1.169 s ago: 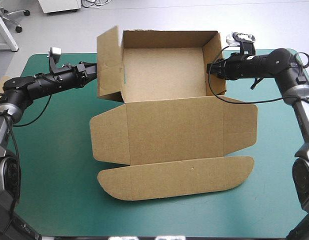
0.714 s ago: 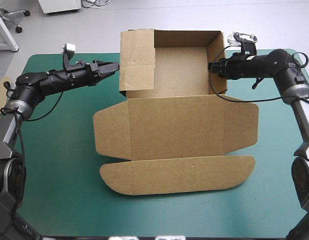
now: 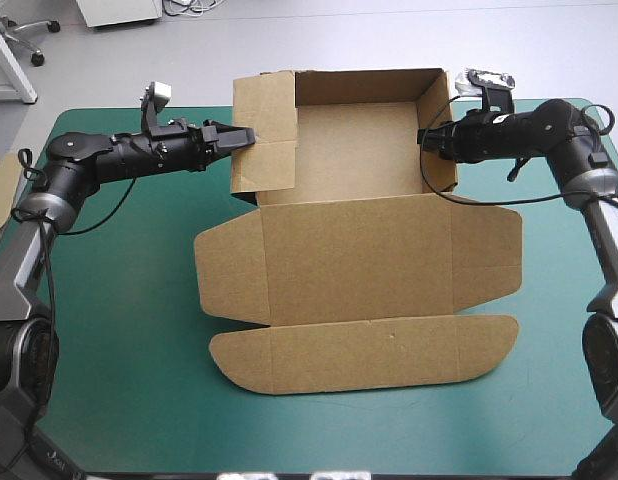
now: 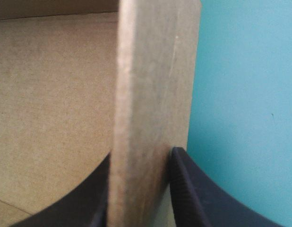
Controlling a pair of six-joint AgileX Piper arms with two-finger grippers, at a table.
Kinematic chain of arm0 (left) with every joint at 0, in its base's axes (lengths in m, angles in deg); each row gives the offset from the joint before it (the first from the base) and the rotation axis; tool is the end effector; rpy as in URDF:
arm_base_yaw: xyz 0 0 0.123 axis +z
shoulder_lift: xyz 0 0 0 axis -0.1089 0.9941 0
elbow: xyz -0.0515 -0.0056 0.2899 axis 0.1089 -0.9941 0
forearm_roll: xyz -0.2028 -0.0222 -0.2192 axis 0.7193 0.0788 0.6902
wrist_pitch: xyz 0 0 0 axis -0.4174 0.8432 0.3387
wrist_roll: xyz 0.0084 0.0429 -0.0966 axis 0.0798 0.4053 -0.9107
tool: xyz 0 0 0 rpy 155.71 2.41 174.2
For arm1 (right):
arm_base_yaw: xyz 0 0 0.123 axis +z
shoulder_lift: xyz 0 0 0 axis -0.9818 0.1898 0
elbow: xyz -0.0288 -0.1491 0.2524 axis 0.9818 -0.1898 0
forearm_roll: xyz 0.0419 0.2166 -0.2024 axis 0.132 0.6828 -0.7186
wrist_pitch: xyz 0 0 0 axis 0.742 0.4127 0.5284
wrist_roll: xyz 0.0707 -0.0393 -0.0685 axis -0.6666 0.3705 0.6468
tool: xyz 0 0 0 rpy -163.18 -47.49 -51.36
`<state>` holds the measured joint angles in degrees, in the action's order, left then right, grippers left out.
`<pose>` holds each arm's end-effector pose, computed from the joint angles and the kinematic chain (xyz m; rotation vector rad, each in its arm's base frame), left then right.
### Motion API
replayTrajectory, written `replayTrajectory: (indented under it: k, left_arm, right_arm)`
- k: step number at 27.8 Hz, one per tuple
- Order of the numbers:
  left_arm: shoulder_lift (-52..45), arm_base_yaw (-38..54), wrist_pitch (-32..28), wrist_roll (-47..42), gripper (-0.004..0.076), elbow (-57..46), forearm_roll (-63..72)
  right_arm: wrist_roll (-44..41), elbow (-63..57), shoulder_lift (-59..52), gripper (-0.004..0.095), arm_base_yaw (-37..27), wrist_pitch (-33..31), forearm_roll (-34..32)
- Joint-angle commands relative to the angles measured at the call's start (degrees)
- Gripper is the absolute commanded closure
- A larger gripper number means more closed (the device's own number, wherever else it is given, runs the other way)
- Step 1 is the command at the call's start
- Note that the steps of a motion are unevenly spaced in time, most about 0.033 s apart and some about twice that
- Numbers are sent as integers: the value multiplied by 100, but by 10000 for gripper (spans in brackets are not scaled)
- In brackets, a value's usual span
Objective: Fold the box
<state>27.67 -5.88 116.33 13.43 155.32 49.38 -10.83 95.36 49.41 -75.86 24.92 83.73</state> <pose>0.4384 -0.0858 0.3482 0.1997 2.0445 -1.2696 0.4599 0.0698 0.3556 -0.1547 2.2880 0.5814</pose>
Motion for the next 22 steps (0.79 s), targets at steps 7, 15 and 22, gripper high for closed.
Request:
replayTrajectory:
  k: [7, 15, 22]
  left_arm:
    - [-271, -682, -588, -1718, 312, 1217, -2457]
    - [-271, -784, -477, -2235, 330, 1380, -3117]
    - [-271, -787, -290, -2459, 330, 1383, -3405]
  right_arm:
    - [-750, 163, -293, 917, 336, 276, -455]
    - [-975, 163, -293, 917, 475, 273, -498]
    - [-1160, 163, -293, 917, 527, 238, -498]
